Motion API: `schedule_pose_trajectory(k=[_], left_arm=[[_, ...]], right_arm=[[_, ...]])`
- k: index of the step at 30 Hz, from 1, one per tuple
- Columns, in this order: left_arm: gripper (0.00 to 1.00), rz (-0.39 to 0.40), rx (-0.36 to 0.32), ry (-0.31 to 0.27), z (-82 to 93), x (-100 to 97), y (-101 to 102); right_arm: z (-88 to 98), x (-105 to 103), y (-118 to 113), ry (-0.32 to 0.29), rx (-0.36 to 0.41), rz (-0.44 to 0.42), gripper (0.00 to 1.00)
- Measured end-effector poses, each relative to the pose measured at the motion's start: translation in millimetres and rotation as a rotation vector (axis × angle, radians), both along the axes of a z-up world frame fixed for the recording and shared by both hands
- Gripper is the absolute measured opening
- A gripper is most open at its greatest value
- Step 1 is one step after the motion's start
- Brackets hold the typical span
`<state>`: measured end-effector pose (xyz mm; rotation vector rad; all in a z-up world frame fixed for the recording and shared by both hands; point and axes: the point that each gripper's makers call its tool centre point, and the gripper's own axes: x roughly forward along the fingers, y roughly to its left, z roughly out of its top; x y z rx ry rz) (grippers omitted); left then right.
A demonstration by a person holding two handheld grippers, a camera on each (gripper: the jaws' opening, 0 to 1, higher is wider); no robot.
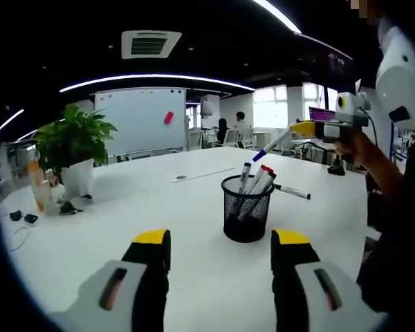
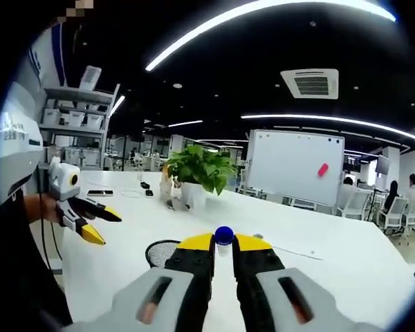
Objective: Pick up the whiteboard markers from the pen holder and place them facing the whiteboard neatly
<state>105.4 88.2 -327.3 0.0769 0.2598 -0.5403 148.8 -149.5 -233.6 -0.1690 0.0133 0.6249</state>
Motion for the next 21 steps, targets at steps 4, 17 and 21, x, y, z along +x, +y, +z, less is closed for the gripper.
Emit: schedule_pose_trajectory(k=[4,17,21], left_arm=[[0.59,0.001,0.000,0.001,-0.4,0.5,0.0],[0.59,0.001,-0.001,0.009,-3.2,2.1,0.0],[0.59,0.000,-0.003,0.007,-2.9,1.8,0.0]], right_arm=[[-1.0,0.9,-0.1,0.003,0.000,-0.001,0.13],[-5.1,3.4,-0.4,0.013,-0.009,-0.006,0.13],[-6.7,3.7,-0.8,0.015,-0.014,-0.010,0.13]])
